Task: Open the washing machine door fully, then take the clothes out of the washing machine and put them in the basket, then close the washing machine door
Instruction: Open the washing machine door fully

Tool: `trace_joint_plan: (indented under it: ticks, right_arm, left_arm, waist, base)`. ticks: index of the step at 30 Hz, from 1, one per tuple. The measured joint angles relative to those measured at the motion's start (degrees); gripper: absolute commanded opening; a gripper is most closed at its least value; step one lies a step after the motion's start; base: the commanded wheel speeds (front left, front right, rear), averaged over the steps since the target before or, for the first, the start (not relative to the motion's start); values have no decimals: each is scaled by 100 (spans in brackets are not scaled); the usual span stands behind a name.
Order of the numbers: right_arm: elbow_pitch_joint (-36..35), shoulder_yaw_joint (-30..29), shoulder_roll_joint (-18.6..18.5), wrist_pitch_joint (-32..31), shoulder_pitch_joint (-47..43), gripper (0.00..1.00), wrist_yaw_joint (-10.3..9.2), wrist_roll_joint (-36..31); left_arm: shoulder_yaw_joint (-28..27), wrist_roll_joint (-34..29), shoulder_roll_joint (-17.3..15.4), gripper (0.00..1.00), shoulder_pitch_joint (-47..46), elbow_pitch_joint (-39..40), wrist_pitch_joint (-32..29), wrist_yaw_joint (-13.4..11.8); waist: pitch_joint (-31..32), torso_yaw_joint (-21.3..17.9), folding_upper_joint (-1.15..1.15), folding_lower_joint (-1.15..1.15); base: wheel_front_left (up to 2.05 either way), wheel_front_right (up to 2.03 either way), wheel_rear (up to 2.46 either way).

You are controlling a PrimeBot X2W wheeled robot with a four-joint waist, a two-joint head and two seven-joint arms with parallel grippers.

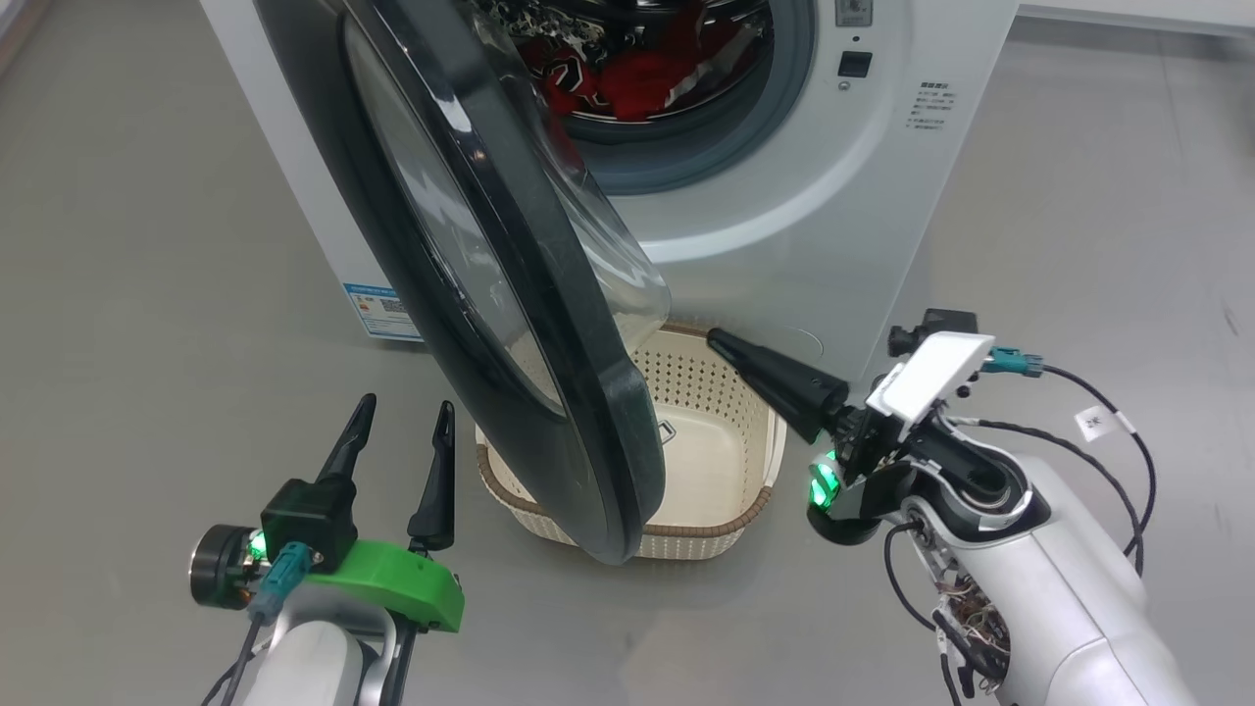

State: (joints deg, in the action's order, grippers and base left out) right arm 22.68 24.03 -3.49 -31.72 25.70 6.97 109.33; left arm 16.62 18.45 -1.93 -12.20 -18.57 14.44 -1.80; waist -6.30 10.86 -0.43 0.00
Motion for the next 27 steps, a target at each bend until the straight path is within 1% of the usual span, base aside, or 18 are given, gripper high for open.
trace_joint_plan:
  ticks: [4,5,6,7,8,9,14,16,21,27]
  right_arm:
    - [-210,-427,-2,385,-44,0,0,-131]
    - [-267,-528,-2,494,-66,25,0,-174]
    - [-324,-630,-4,594,-102,45,0,-204]
    - [-385,-726,-14,693,-158,79,0,-229]
    - [-436,-790,-37,794,-217,98,0,-310]
    - [-487,-851,-63,886,-288,100,0,-392]
    - [-678,-1061,-175,1301,-677,100,0,-694]
    - [-735,-1068,-224,1471,-808,100,0,-921]
    - [-939,-1098,-541,2117,-1102,100,0,-1835]
    - [-975,-1106,-953,2952,-1447,100,0,-2948]
  left_arm:
    - [-55,-8,-1,100,48,18,1,-1]
    - [-73,-8,-1,100,58,18,0,-1]
    - [-89,-8,-3,100,65,18,1,-2]
    - [-102,-10,-4,100,76,19,0,-13]
    - [-114,-20,-5,100,90,21,1,-19]
    - [-126,-35,-8,100,107,25,0,-19]
    - [-174,-40,-27,100,175,30,0,-40]
    - [-202,-40,-44,100,196,37,0,-41]
    - [-291,-41,-81,100,285,41,0,-42]
    - [-313,-48,-90,100,346,42,0,-41]
  waist:
    - [16,-101,0,0]
    - [21,-129,0,0]
    - [28,-156,0,0]
    - [36,-183,0,0]
    - [44,-209,0,0]
    - [51,-236,0,0]
    - [82,-366,0,0]
    - [93,-418,0,0]
    - [133,-571,0,0]
    - [172,-700,0,0]
  base:
    - [0,0,0]
    - [0,0,0]
    - [0,0,0]
    - [0,0,0]
    - [0,0,0]
    - [0,0,0]
    - [0,0,0]
    - [0,0,0]
    - [0,0,0]
    - [0,0,0]
